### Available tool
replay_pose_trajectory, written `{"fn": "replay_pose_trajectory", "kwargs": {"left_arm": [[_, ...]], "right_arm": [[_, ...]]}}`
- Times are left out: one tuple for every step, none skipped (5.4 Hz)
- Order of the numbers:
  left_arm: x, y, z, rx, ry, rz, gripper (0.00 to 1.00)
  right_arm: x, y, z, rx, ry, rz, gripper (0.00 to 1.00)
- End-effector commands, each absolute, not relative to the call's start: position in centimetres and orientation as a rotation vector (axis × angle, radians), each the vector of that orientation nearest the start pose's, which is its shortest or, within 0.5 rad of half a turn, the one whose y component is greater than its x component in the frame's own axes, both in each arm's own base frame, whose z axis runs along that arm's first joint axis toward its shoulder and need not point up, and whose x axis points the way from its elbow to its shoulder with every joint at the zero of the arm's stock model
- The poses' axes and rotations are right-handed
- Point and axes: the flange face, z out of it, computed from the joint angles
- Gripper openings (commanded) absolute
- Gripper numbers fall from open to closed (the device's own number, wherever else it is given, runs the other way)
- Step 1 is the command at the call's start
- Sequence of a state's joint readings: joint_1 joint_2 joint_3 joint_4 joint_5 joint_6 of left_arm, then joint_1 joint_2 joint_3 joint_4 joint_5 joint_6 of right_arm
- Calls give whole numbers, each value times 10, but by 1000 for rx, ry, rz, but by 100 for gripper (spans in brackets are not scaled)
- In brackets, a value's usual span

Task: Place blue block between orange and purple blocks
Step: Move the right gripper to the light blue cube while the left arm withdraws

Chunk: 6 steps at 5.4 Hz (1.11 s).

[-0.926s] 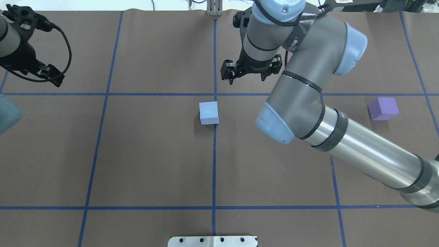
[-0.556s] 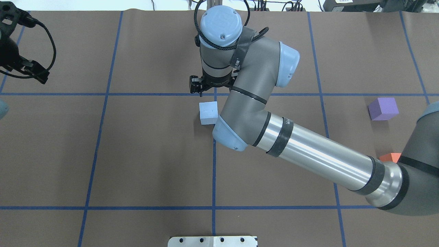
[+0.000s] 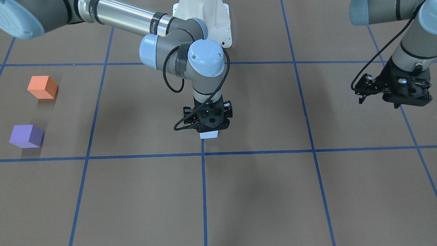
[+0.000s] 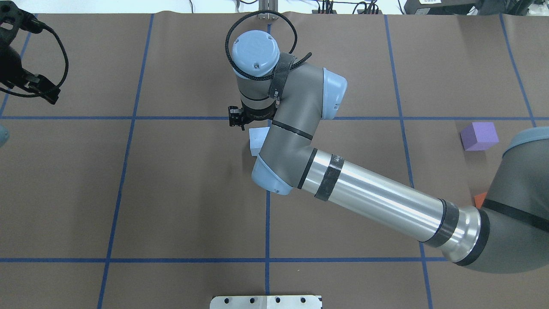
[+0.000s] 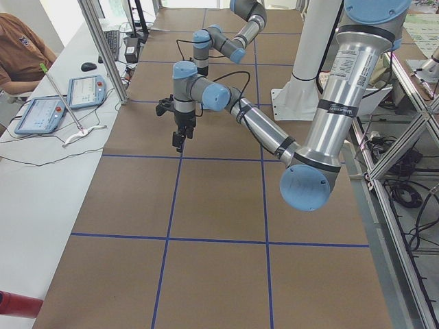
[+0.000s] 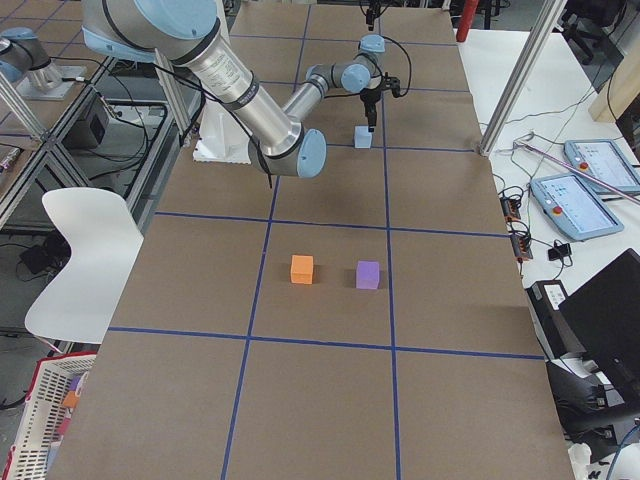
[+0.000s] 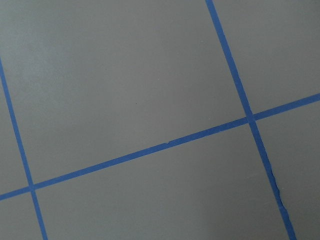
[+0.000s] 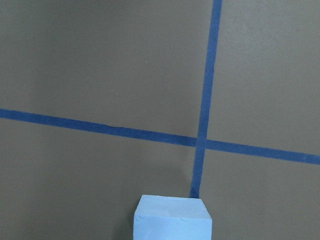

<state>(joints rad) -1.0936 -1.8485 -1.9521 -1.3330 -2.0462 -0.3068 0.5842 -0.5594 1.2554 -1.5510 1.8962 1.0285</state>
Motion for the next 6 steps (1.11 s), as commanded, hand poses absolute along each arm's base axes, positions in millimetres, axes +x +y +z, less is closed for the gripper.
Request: {"fn": "replay_pose_trajectory", "kwargs": {"left_arm": [[176, -532, 372, 203, 592, 265, 100], [177, -533, 372, 201, 591, 264, 100], [178, -532, 372, 200, 596, 267, 100], [178, -532, 372, 197, 599, 266, 100], [178, -533, 373, 196, 598, 267, 100], [178, -533, 373, 196, 598, 267, 100]], "right_arm": [[-622, -520, 152, 95, -749, -78, 99], [-626, -518, 157, 88, -741, -80, 99], [-634, -512, 163, 78, -732, -93, 99], [-640, -509, 170, 68, -720, -97, 99], [-644, -508, 176, 64, -712, -102, 99], [-644, -508, 175, 68, -714, -106, 99]]}}
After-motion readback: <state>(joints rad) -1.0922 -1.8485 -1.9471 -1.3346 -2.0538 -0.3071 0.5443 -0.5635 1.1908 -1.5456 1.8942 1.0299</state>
